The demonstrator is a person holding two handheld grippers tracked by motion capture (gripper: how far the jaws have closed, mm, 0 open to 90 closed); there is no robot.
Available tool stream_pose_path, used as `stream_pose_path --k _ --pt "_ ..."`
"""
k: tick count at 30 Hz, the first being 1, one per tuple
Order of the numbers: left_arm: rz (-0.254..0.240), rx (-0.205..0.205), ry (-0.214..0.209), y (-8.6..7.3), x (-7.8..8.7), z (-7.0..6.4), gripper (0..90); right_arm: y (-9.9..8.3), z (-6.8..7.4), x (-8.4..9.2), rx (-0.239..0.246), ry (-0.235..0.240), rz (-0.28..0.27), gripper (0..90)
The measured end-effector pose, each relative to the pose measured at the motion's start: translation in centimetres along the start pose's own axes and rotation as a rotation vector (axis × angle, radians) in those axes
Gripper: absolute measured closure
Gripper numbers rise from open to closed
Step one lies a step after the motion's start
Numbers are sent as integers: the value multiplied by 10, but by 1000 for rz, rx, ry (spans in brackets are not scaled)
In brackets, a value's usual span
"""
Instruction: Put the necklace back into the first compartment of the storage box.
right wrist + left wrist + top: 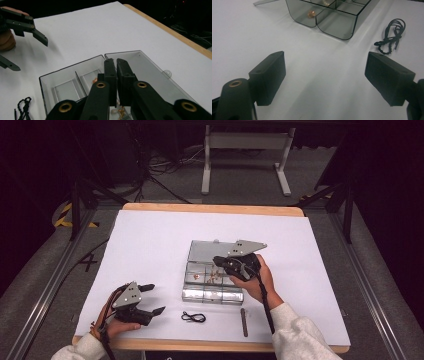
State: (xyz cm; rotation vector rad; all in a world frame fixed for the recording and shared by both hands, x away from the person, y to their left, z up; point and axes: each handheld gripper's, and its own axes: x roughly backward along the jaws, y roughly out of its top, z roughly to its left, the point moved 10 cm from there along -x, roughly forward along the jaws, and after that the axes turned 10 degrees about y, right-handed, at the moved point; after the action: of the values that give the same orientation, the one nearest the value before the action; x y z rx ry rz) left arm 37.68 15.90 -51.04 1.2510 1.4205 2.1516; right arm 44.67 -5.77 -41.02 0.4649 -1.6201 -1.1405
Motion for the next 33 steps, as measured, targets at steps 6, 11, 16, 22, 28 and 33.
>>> stream_pose_path --k 6,11,16,22,28,33 --pt "0 0 0 0 0 0 179 -12 0 -8 -8 14 35 874" --pt "-1 -1 -1 0 0 0 179 -20 1 -12 -15 27 59 874" --pt "0 -1 -1 0 0 0 178 -27 1 -15 -20 34 79 873" --pt "1 -2 -1 0 0 0 177 -36 2 -22 -19 39 116 873" --pt "-1 -3 -3 0 0 -1 176 -45 2 -30 -18 32 165 872" --pt "-2 -2 -4 0 0 0 175 -48 0 -32 -25 23 180 864"
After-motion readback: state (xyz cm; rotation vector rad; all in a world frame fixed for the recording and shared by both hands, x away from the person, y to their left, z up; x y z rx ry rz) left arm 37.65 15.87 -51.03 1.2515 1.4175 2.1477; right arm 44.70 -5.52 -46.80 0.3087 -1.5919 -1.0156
